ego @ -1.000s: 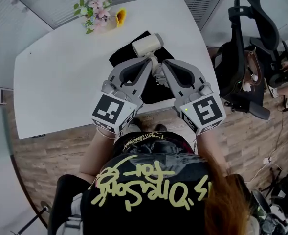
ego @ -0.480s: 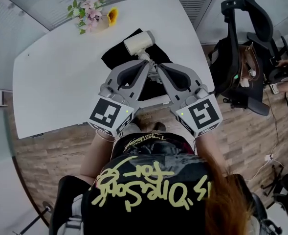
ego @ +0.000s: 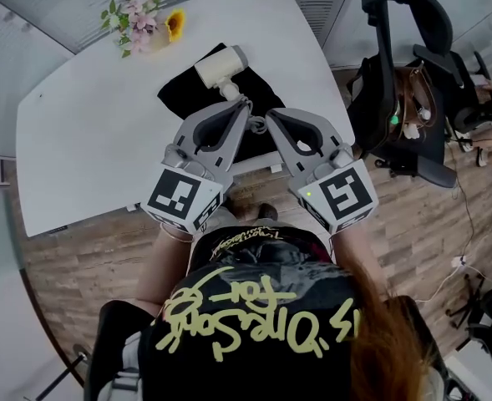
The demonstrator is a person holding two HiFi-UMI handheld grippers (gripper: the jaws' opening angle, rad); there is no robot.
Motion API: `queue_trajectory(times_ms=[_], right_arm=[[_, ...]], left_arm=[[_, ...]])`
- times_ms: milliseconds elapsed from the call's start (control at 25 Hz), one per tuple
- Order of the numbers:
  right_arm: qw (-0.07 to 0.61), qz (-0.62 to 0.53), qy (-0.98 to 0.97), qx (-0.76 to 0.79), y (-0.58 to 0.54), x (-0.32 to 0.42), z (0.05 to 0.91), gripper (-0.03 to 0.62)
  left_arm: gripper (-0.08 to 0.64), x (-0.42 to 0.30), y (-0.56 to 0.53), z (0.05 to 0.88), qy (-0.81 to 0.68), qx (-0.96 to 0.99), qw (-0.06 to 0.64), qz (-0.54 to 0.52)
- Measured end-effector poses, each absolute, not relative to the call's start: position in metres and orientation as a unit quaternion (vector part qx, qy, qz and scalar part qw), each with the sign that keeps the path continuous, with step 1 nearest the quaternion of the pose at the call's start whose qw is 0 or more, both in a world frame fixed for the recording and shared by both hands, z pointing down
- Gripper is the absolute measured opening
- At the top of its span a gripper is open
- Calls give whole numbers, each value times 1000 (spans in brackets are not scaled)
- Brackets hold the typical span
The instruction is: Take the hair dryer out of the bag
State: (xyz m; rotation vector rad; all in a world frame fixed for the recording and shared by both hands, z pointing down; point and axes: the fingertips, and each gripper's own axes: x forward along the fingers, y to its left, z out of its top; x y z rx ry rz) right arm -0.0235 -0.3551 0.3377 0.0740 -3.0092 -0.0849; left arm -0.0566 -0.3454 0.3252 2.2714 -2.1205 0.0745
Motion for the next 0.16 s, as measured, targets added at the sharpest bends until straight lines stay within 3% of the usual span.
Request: queue_trajectory(times_ms=[160], right_arm=[[67, -27, -997, 19, -356, -22, 342, 3]], left_arm=[[-8, -58, -347, 328, -688, 725, 16, 24]])
